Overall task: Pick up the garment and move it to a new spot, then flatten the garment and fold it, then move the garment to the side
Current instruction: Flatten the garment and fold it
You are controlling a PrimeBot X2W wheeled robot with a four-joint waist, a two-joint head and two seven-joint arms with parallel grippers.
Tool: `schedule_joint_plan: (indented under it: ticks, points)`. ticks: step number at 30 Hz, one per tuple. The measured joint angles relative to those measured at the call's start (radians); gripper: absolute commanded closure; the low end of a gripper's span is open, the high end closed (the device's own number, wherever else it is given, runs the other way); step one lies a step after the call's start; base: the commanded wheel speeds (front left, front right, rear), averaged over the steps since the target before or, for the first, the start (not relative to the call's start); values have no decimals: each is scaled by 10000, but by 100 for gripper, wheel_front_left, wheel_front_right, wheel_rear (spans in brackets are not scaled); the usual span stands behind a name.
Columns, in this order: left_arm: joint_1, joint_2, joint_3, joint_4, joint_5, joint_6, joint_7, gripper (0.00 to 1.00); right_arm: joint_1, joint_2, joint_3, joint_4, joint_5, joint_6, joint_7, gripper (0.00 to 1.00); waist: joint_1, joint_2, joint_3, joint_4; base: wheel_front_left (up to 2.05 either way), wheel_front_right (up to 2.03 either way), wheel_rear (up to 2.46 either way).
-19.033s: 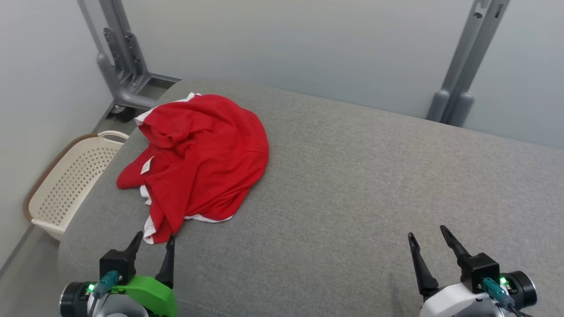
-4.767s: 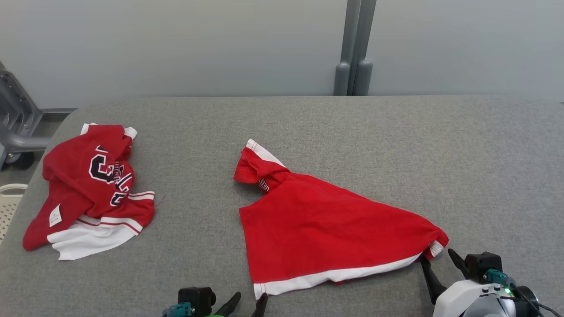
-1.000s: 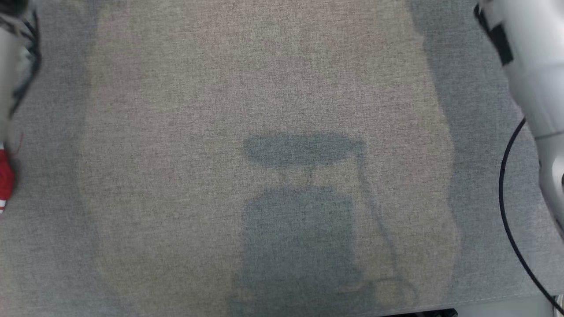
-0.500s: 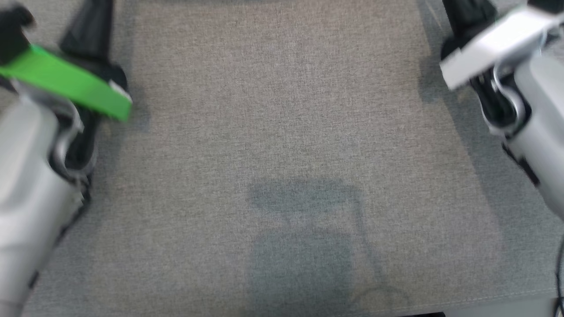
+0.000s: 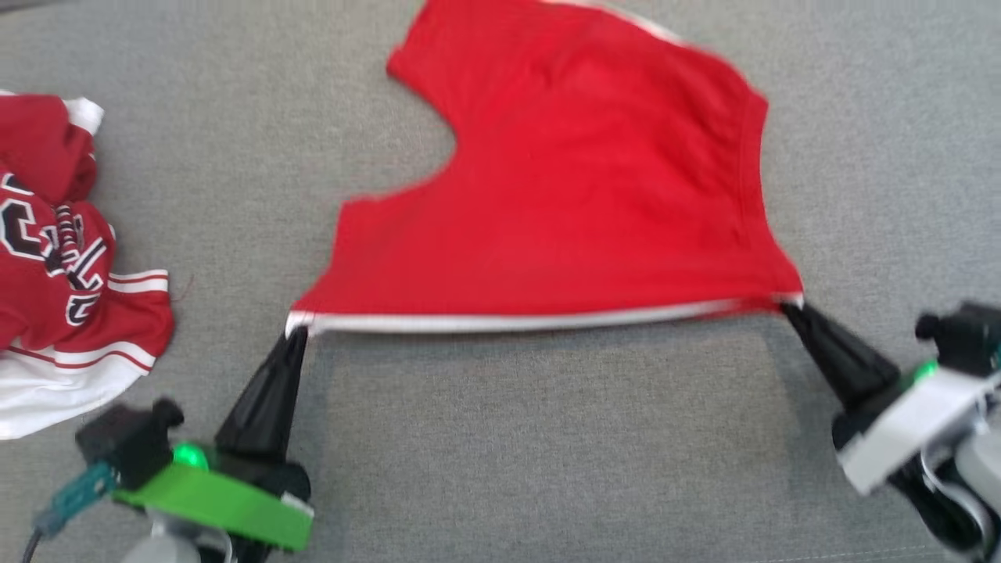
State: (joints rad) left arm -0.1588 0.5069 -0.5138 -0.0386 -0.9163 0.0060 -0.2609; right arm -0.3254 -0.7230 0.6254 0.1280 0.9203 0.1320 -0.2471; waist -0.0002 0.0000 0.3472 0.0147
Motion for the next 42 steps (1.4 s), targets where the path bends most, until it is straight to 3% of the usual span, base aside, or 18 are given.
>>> schedule_joint_plan:
  ticks: [3, 7, 10, 13, 20, 26, 32, 35, 42]
  points:
    - [1194, 100, 362, -1152, -8, 447, 2, 100, 1755, -219, -846, -920, -2, 6, 180, 100, 0, 0, -399, 23, 0, 0, 0]
    - [2297, 654, 625, -2761, -10, 1022, 105, 100, 3893, -236, -2637, -2345, -167, 21, 399, 100, 0, 0, -542, -57, 0, 0, 0]
    - [2524, 1164, 949, -3726, -44, 1361, 431, 100, 4596, 337, -3578, -3513, -268, 10, 817, 100, 0, 0, -394, -116, 0, 0, 0]
    - [2073, 1785, 1145, -4220, 17, 1482, 1166, 100, 4515, 976, -3795, -4073, -500, -2, 1432, 100, 0, 0, -127, -214, 0, 0, 0]
    - [-938, 3051, 1204, -4650, 56, 1256, 3971, 100, 2421, 2376, -3285, -4002, -403, -12, 2414, 100, 0, 0, 887, -657, 0, 0, 0]
    - [-3678, 3371, 1229, -3845, -472, 934, 6065, 100, 647, 2771, -2838, -3080, 303, -13, 3035, 100, 1, 0, 1961, -1314, 0, 0, 0]
    - [-6095, 3325, 755, -2418, -550, 407, 7609, 100, -637, 3053, -2088, -2360, 625, -15, 3160, 100, 2, 0, 2610, -2134, 0, 0, 0]
    - [-6988, 2955, 453, -1799, -374, 190, 7977, 100, -992, 3189, -1824, -2263, 1037, -15, 3081, 100, 2, 0, 2783, -2514, 0, 0, 0]
    - [-8519, 2493, 123, -523, -111, -163, 8475, 100, -1324, 2732, -2029, -2686, 1929, -15, 3085, 100, 3, 0, 2923, -3041, 0, 0, 0]
